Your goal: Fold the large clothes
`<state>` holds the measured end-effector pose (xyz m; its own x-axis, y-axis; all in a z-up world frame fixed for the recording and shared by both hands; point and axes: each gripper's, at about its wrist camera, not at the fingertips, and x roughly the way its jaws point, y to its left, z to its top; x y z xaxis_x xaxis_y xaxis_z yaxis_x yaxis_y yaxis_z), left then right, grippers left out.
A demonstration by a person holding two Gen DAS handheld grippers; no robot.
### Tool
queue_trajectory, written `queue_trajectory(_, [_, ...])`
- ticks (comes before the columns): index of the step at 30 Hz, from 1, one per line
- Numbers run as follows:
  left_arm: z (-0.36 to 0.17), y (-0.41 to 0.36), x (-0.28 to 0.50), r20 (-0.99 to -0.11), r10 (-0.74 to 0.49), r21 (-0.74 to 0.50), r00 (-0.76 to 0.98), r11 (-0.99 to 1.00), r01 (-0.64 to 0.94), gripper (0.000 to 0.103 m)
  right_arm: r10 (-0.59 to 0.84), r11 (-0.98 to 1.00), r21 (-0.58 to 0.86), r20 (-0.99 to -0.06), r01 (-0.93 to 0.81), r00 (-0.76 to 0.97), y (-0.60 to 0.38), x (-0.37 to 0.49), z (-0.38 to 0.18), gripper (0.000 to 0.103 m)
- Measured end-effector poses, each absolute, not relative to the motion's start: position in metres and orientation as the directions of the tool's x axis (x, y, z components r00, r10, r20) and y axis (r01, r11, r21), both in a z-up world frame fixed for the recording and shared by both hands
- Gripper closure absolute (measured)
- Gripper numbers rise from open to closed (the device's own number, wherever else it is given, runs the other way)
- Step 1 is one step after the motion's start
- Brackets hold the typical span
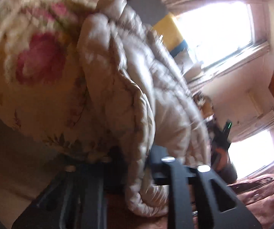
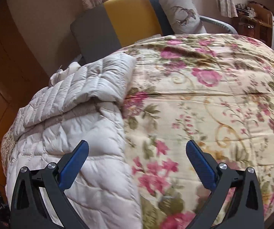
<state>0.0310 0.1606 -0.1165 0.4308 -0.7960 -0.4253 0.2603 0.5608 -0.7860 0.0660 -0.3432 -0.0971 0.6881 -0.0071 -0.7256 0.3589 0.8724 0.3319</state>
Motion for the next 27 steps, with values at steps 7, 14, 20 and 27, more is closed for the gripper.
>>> queue_trajectory(7, [-0.031, 0.197, 0.021, -0.307, -0.715, -0.732, 0.628, 0.6, 0.324, 0.094, 0.112, 0.804, 0.474, -0.713, 0.358, 0.692, -0.375, 0.006, -0.106, 0.002])
queue_trajectory(14, [-0.092, 0.19, 0.027, -0.555, -0.575, -0.672, 0.602, 0.736, 0.083, 0.094, 0.375, 0.838, 0.542, -0.649, 0.057, 0.661, -0.322, 0.001, -0.122, 0.002])
queue_trajectory(20, [-0.118, 0.192, 0.021, -0.558, -0.595, -0.703, 0.578, 0.709, 0.051, 0.084, 0.557, 0.79, 0.601, -0.622, -0.12, 0.551, -0.285, -0.001, -0.124, 0.003])
queue_trajectory(27, [-0.131, 0.18, 0.024, -0.564, -0.632, -0.704, 0.532, 0.705, 0.091, 0.02, 0.617, 0.687, 0.724, -0.528, -0.07, 0.584, -0.289, -0.001, -0.14, 0.046])
